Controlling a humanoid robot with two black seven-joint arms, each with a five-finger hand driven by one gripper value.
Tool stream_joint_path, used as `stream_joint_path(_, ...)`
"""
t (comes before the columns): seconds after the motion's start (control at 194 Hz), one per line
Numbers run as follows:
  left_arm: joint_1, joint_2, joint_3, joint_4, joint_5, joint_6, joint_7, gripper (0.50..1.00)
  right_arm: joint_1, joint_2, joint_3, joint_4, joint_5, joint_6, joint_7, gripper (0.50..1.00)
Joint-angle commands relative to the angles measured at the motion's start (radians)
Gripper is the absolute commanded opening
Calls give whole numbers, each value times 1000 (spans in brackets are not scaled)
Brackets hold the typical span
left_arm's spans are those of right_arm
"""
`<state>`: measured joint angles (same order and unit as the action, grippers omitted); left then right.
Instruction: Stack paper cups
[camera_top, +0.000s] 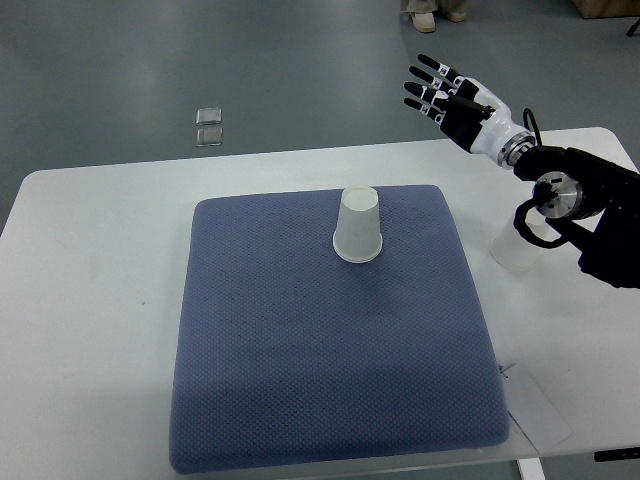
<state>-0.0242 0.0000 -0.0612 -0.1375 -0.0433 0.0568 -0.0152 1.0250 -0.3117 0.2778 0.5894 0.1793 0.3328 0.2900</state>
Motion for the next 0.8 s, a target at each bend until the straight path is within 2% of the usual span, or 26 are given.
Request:
stream_joint_path(0.0, 0, 0, 1, -4, 0, 0, 0, 1000, 69, -58, -112, 9, 2, 23, 0, 915)
stream_joint_path(0.175, 0, 0, 0, 1, 0, 0, 0, 1000, 201, -179, -328, 63, 2, 57, 0, 915)
stream_joint_path(0.273, 0, 0, 0, 1, 0, 0, 0, 1000, 342, -267, -502, 135, -6, 72, 0, 915)
stream_joint_path(0.324, 0, 0, 0, 1, 0, 0, 0, 1000, 342, -267, -502, 135, -6, 72, 0, 915)
stream_joint_path(0.329, 0, 0, 0, -1, 0, 0, 0, 1000, 427, -292, -610, 160, -12, 90, -2, 915)
stream_joint_path(0.37, 0, 0, 0, -1, 0, 0, 0, 1000, 498, -300, -704, 178, -46, 104, -3, 915)
stream_joint_path(0.54, 0, 0, 0, -2, 0, 0, 0, 1000, 701, -277, -1002, 248, -302, 115, -14, 917)
stream_joint_path(0.72, 0, 0, 0, -1, 0, 0, 0, 1000, 935, -187, -1275, 386, -483, 132, -80, 917)
stream_joint_path(0.792, 0, 0, 0, -1, 0, 0, 0, 1000, 1018, -150, -1351, 432, -506, 161, -100, 917)
